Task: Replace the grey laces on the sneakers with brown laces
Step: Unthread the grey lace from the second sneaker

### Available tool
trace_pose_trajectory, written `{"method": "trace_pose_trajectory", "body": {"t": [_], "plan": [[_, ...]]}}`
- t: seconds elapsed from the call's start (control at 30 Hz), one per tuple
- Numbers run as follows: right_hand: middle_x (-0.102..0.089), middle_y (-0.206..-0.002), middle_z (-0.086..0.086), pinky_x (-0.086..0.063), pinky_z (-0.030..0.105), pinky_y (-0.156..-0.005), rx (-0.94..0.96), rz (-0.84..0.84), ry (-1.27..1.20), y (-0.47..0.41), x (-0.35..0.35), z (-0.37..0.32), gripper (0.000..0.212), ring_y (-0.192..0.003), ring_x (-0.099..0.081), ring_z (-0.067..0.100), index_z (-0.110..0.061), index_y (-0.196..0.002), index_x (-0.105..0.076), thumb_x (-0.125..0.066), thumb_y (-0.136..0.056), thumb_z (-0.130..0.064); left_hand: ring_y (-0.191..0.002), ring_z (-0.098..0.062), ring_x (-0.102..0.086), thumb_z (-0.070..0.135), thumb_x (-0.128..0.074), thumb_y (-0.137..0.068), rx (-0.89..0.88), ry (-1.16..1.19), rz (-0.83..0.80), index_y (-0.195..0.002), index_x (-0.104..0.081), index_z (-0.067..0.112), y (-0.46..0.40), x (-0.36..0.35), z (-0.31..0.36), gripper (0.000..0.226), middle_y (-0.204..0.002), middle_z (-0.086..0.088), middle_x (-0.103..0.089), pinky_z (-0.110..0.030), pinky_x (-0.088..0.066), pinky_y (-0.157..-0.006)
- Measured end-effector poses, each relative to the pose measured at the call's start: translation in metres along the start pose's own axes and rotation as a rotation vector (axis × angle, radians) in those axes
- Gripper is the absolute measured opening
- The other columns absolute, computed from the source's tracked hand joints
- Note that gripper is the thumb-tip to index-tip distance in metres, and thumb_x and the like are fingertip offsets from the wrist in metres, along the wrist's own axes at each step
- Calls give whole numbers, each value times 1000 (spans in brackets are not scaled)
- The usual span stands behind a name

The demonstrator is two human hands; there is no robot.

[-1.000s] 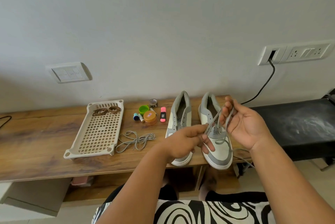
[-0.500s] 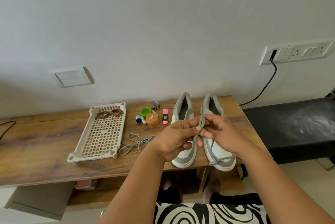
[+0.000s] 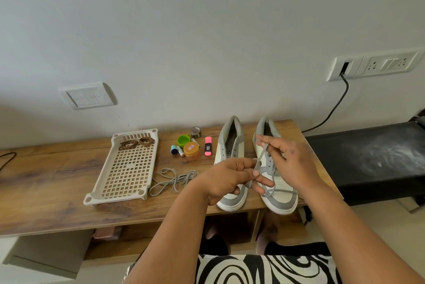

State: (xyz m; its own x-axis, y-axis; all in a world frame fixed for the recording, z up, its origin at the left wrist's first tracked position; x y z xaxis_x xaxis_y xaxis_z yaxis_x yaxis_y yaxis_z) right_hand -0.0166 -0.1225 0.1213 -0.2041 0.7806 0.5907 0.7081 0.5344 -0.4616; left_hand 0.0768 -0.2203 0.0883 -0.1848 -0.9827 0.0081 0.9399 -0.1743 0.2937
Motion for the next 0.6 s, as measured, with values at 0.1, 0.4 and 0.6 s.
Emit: {"method": "trace_pose_trajectory", "body": {"t": [0.1,0.4,0.6], "plan": [[-72,-77,-10,-47,29,-54,-21,-15,-4,1,0,5,28,-60,-64,25,-30,-122,-67,-58,-96,-24,-86,-3,-68,11,-44,-104,-31,48,-5,-131,-56,16,2,0,5,30,-113,-3,-72,-18,-21,-49],[-73,-104,-9,-48,9,-73,-118,-158,-23,2,-14,9,32,-91,-66,-1,-27,-122,-67,-56,-97,-11,-78,-3,-68,13,-51,-100,-127,273,-51,-133,-55,12,4,2,12,33,-111,-8,-72,-9,-26,-41],[-72,-78,-5,-56,18,-76,-352,-494,-294,15,-47,-7,21,-74,-68,-1,-19,-101,-65,-44,-103,-13,-89,-4,-69,8,-47,-100,-222,470,141,-136,-51,13,2,19,16,37,-124,-6,-68,-9,-28,-40]]}}
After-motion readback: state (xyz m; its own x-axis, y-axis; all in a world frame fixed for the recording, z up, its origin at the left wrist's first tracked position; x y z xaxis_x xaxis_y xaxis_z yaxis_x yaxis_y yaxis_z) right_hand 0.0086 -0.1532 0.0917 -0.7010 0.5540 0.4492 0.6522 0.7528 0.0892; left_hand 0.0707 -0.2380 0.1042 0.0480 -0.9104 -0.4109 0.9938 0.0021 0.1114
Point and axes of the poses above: each hand's wrist, its own y-axis away from the middle knuckle, its own x-axis out of the back of the hand, z = x × y, the point moved 8 cm from there along -y, towards the middle knuckle
